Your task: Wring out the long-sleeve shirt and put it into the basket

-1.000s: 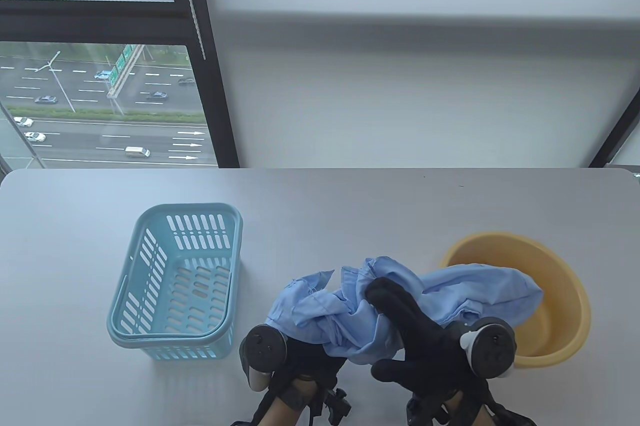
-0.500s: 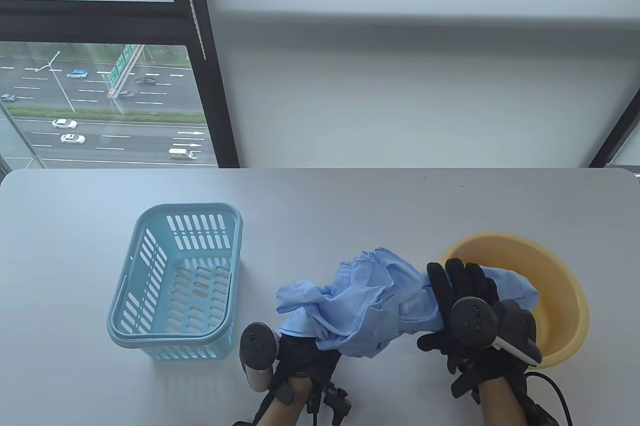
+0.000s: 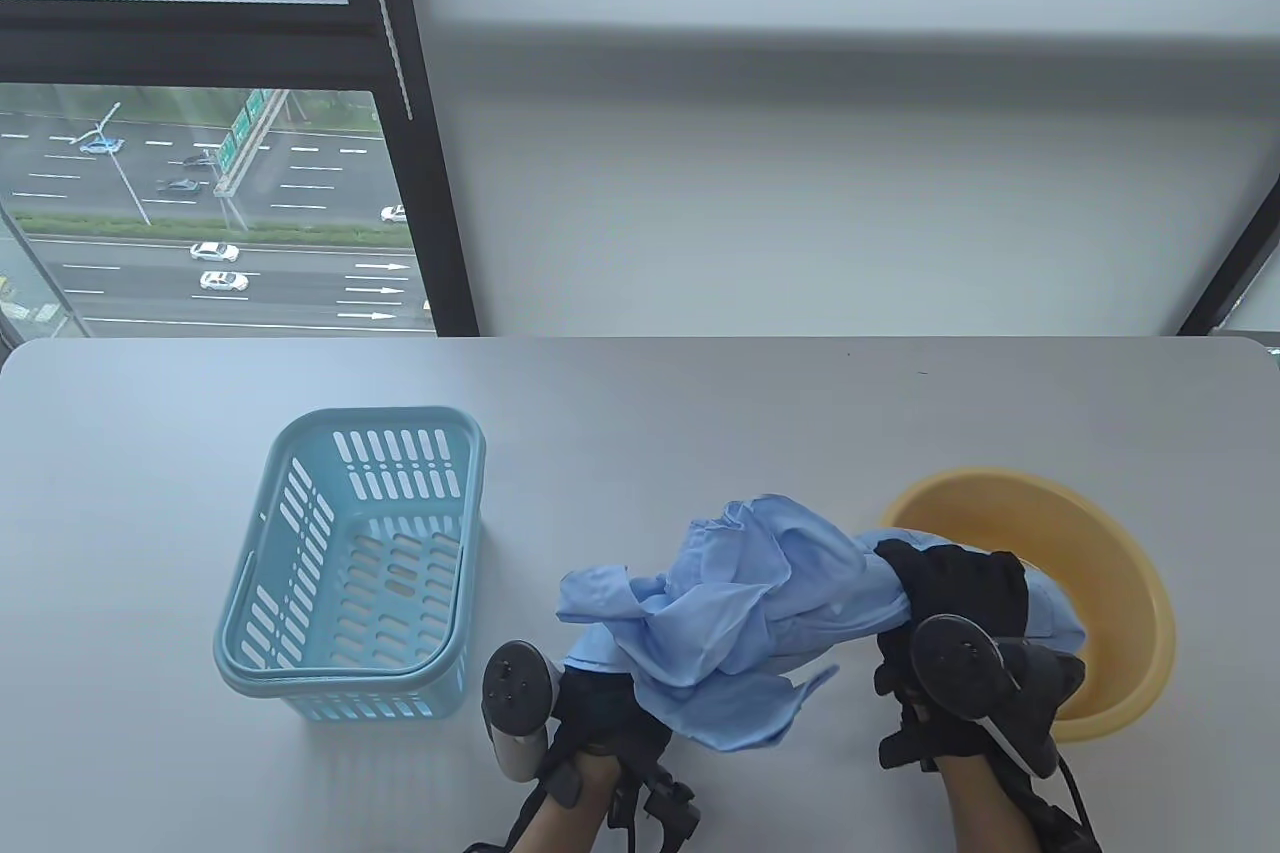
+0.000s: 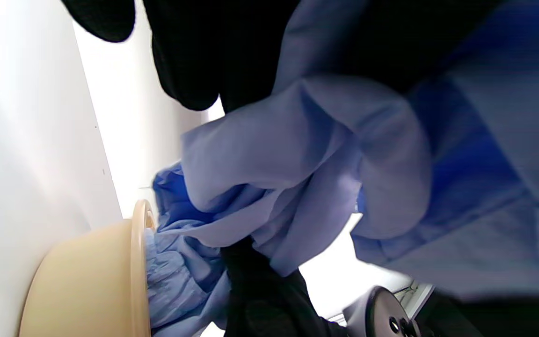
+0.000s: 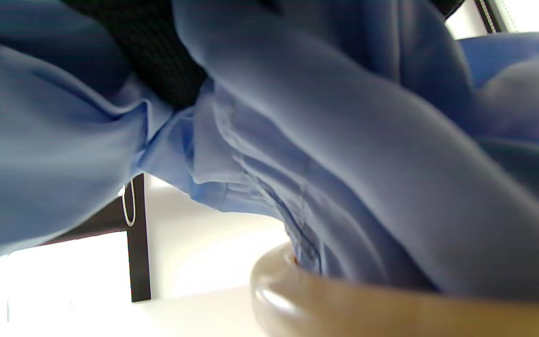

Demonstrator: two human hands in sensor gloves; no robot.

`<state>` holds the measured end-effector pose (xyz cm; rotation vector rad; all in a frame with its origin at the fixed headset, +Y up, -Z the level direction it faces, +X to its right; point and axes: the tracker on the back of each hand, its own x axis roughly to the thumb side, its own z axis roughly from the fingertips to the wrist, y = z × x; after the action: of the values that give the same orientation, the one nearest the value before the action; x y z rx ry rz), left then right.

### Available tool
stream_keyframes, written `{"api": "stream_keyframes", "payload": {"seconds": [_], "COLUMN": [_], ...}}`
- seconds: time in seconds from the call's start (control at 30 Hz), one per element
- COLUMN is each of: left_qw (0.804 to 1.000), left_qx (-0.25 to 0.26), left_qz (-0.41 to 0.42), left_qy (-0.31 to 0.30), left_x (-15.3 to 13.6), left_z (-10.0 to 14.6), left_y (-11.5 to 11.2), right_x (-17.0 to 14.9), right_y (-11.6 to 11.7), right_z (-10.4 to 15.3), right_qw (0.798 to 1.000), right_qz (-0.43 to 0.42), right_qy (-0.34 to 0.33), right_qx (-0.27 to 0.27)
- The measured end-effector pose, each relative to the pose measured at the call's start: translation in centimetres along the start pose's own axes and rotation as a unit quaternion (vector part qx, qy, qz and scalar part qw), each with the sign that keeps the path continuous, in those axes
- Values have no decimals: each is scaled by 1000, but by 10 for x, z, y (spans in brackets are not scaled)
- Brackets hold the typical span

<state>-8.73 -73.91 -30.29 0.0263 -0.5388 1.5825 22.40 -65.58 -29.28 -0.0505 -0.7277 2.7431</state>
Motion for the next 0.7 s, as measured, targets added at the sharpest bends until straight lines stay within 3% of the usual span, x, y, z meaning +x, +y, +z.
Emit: {"api": "stream_keyframes", "payload": {"seconds": [0.1, 0.33, 0.47, 0.57, 0.7], "left_qw": [1000, 999, 997, 996, 989], "left_qx": [3, 14, 56, 90, 114], "left_qz": [-1, -12, 23, 20, -68], "left_qy": [15, 41, 43, 20, -59], "left_x": [-4, -10, -10, -3, 19], "left_z": [0, 0, 2, 4, 7], "left_y": [2, 10, 21, 28, 27], "right_x": [-10, -43, -59, -62, -43], "right_y": [-7, -27, -38, -43, -47], "right_z": [-1, 2, 7, 9, 12], "right_qw": [998, 973, 955, 953, 962], "right_qz": [-64, -184, -219, -210, -181], "right_qy": [25, 96, 123, 124, 84], "right_qx": [-8, -101, -155, -182, -185]}}
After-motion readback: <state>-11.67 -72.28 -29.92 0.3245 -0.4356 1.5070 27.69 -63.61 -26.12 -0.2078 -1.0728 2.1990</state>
